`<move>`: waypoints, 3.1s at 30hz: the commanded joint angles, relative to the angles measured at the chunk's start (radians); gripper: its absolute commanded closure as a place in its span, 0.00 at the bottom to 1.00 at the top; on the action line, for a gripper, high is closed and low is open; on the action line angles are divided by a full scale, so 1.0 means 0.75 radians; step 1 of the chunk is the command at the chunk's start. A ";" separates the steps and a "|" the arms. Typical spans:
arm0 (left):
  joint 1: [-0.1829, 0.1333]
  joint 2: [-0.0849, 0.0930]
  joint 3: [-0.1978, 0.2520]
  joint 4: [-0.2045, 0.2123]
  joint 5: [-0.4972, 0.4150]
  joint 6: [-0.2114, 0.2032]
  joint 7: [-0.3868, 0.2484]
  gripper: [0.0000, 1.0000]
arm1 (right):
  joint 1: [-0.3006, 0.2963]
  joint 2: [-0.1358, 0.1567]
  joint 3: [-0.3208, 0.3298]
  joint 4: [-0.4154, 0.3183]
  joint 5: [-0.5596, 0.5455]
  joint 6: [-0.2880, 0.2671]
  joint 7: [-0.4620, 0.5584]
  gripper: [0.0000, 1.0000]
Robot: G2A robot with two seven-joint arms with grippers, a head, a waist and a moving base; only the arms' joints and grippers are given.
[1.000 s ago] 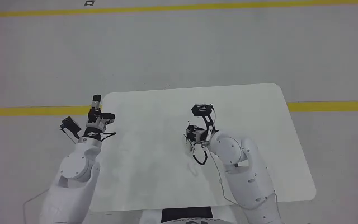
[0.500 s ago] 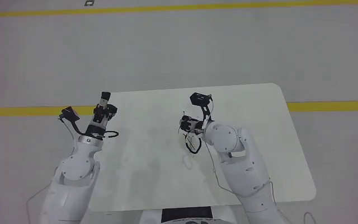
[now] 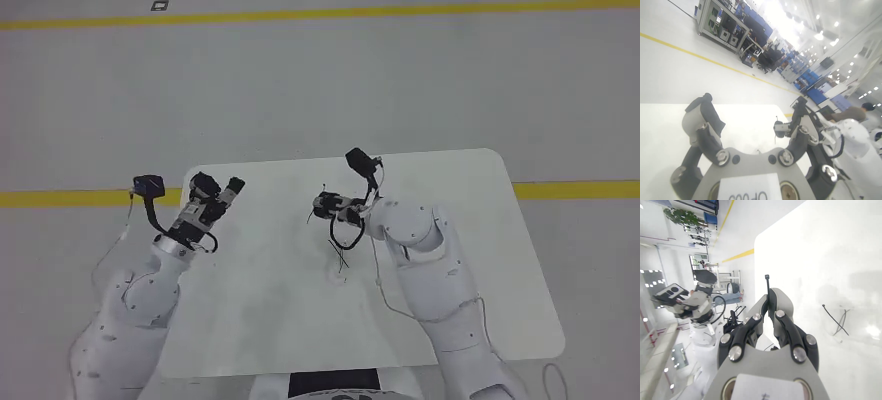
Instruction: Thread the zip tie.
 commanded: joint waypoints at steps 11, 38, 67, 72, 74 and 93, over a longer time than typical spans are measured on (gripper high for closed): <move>-0.007 0.009 0.036 0.012 0.065 0.000 -0.008 0.00 | -0.010 -0.006 0.019 0.037 0.082 0.000 -0.058 1.00; -0.100 0.050 0.326 0.114 0.652 0.000 0.209 0.00 | -0.005 -0.020 0.027 0.144 0.447 -0.031 -0.296 1.00; -0.225 0.143 0.593 0.284 0.821 0.000 0.643 0.00 | -0.005 0.020 -0.020 0.140 0.507 -0.092 -0.332 1.00; -0.226 0.141 0.594 0.278 0.824 0.022 0.625 0.00 | -0.019 0.022 -0.029 0.136 0.504 -0.107 -0.364 1.00; -0.226 0.141 0.590 0.275 0.829 0.021 0.621 0.00 | -0.023 0.026 -0.037 0.128 0.505 -0.121 -0.363 1.00; -0.208 0.138 0.553 0.271 0.851 0.000 0.636 0.60 | -0.069 0.074 -0.081 0.025 0.450 -0.213 -0.385 1.00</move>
